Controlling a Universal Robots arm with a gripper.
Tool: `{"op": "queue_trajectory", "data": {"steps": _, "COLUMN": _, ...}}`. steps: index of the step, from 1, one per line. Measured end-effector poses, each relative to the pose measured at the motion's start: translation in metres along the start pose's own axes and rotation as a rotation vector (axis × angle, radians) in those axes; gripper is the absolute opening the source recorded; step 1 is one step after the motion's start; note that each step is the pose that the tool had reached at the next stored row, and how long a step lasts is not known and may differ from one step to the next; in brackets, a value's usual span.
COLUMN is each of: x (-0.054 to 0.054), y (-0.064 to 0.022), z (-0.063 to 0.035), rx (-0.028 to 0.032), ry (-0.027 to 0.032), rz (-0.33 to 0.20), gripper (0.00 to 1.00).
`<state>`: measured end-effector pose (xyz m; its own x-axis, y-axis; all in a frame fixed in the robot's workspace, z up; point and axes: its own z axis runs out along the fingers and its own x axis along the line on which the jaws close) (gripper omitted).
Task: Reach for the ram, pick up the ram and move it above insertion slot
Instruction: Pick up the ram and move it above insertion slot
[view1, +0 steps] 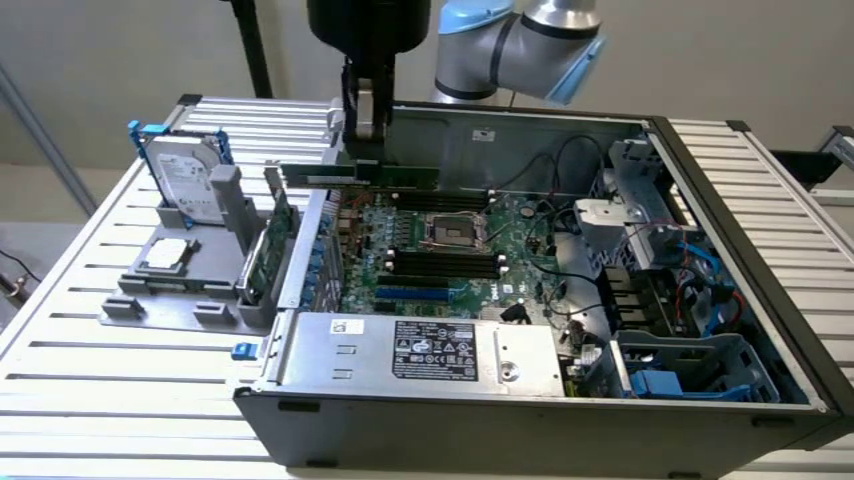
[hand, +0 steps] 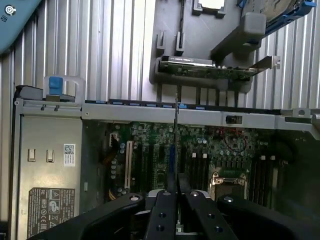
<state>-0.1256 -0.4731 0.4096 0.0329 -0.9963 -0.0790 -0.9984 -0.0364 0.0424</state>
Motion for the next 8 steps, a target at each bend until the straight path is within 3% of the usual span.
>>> {"op": "queue_trajectory", "data": {"steps": 8, "x": -0.005, "y": -0.0329, "z": -0.0010, "rx": -0.0001, "ry": 0.0004, "rz": 0.000, "gripper": 0.13}}
